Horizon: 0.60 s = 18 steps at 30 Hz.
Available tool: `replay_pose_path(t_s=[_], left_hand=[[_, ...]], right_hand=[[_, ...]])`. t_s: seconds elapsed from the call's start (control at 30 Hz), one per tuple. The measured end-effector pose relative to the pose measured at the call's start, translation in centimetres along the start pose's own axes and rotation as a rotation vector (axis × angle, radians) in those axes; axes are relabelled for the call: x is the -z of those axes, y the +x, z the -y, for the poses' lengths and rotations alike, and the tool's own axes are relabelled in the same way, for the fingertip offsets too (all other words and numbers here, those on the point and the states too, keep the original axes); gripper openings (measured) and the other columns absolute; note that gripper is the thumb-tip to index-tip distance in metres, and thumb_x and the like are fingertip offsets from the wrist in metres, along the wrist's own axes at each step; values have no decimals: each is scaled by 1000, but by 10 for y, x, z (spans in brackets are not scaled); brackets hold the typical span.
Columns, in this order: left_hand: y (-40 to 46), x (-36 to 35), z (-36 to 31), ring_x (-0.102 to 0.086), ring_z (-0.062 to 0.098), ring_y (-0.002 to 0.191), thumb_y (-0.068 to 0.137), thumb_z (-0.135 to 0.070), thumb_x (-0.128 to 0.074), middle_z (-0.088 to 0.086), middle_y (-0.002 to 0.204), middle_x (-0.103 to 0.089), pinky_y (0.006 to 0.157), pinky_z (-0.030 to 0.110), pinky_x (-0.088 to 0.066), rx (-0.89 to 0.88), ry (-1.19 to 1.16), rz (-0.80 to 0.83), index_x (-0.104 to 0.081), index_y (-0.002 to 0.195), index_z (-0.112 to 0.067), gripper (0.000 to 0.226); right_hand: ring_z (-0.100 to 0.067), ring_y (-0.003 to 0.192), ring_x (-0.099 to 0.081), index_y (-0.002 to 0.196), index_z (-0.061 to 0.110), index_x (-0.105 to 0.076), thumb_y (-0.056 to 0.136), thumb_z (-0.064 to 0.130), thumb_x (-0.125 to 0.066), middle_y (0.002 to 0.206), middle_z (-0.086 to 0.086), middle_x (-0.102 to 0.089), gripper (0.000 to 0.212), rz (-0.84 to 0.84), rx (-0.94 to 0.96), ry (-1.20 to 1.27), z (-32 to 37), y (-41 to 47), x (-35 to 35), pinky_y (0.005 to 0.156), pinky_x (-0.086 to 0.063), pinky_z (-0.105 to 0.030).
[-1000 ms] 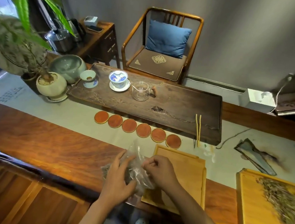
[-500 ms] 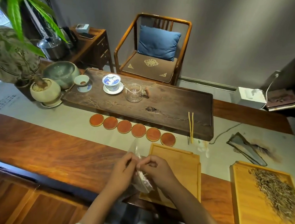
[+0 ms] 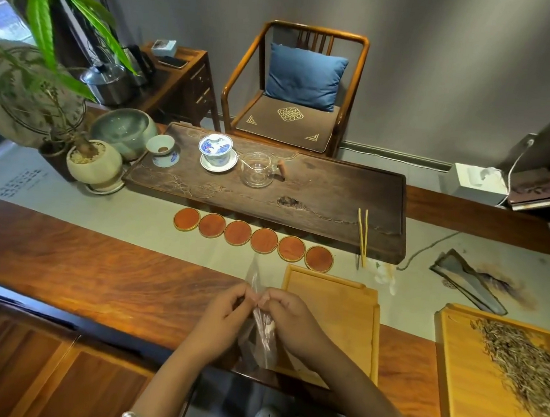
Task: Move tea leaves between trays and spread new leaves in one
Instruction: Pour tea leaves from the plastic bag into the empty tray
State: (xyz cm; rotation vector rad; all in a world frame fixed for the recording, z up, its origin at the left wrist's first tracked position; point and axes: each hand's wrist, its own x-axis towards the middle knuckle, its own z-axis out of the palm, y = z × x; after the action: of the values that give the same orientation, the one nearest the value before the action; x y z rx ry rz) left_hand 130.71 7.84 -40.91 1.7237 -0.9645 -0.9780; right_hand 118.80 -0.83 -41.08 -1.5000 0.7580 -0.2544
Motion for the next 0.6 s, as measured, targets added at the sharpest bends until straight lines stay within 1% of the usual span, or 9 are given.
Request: replay_pose_path(t_s=[0.07,0.1,0.17,0.23,0.33,0.4,0.5,0.57,0.6], left_hand=[[-2,11,3,-61,24,78,97,-7,-49,9,79,-65,74,34,-49,30,14,-49,-62,78,-9,24],[-3,20,5,-61,16,74,97,-6,-48,4,75,-65,71,24,-50,48,23,-94,-60,75,-10,26],[-7,40,7,-59,4,67,97,-6,-49,-2,70,-64,65,10,-45,57,84,-116,-58,70,-13,29],[-8,52,10,-59,8,66,96,-8,-53,5,68,-63,63,10,-44,50,181,-81,-59,68,-14,29],[-5,49,10,-59,15,65,94,-10,-57,11,68,-63,64,22,-46,3,233,-137,-58,67,-11,27],[-2,41,9,-57,16,65,92,-24,-61,10,68,-62,64,27,-44,-11,231,-160,-59,69,-9,27],[-2,36,14,-58,14,78,72,-56,-61,8,87,-61,72,31,-48,32,47,-196,-59,90,-12,48],[-2,36,25,-59,7,102,61,-60,-69,-1,116,-57,84,28,-51,71,-64,-83,-51,119,-24,70],[-2,35,33,-54,7,117,57,-60,-76,-6,134,-48,94,29,-49,87,-43,19,-39,134,-32,89]], right_hand=[[-5,60,-53,69,16,-52,95,12,-37,64,6,-54,31,-145,-39,-20,-3,1,9,56,-45,-13],[-8,57,-55,70,13,-51,97,13,-34,64,1,-55,32,-210,-69,-17,-4,0,18,54,-48,-17],[-15,55,-58,70,9,-51,98,12,-33,64,-7,-57,33,-219,-59,-51,-5,-2,39,52,-52,-25],[-16,54,-59,66,8,-53,95,11,-38,61,-6,-57,32,-159,-16,-149,-5,-4,52,54,-52,-30],[-15,52,-62,66,2,-54,90,11,-45,57,-4,-59,27,-196,20,-182,-4,-2,51,54,-54,-32],[-21,54,-64,65,4,-54,86,13,-48,57,-8,-61,23,-212,33,-206,-4,-2,45,56,-56,-36],[-26,60,-64,64,10,-55,85,17,-50,64,-13,-62,23,-223,18,-212,-6,-1,39,59,-56,-40],[-26,62,-63,66,7,-56,87,18,-50,67,-14,-61,25,-216,11,-211,-7,-1,40,60,-56,-40],[-26,62,-63,67,5,-56,88,18,-51,68,-15,-61,25,-202,15,-202,-9,0,43,60,-56,-39]])
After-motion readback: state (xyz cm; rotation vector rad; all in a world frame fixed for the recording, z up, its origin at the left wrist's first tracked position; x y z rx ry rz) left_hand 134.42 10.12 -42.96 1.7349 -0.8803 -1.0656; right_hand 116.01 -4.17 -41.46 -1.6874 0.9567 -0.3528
